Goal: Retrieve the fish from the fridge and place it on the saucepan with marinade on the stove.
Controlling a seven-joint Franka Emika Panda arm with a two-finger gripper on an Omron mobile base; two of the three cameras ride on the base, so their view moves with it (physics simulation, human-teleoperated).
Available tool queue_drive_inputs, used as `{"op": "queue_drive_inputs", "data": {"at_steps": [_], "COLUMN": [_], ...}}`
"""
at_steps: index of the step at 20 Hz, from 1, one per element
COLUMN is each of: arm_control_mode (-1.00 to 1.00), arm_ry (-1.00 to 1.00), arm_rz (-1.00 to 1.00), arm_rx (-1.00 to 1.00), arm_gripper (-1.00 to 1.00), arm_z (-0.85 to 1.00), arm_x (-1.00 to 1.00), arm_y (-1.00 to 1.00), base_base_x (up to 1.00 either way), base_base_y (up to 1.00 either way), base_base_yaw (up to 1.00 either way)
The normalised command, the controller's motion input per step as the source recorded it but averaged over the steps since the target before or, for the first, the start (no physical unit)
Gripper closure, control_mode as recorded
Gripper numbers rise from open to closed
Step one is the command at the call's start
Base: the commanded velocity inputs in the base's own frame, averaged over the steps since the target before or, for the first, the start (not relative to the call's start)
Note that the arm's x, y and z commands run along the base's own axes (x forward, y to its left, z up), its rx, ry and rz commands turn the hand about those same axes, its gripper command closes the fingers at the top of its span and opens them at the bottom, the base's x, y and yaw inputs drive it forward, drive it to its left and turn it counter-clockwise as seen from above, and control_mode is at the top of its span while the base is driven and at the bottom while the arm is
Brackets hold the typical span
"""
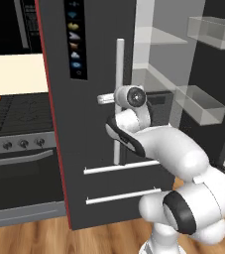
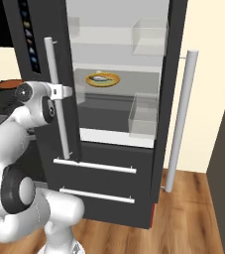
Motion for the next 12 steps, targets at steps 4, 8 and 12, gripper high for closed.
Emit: {"op": "queue_drive_inputs", "data": {"at_steps": [4, 8, 12], "arm_control_mode": [-1.0, -1.0, -1.0], "arm_ry": [-0.07, 0.1, 0.23], "arm_rz": [-0.05, -0.06, -0.05], "arm_rx": [0.0, 0.0, 0.0], "arm_gripper": [1.0, 1.0, 1.0], "arm_z": [-0.33, -0.14, -0.02], "arm_x": [-0.67, -0.52, -0.47], "arm_y": [0.64, 0.77, 0.82], "base_base_x": [0.0, 0.0, 0.0], "base_base_y": [0.0, 0.0, 0.0], "base_base_yaw": [0.0, 0.0, 0.0]}}
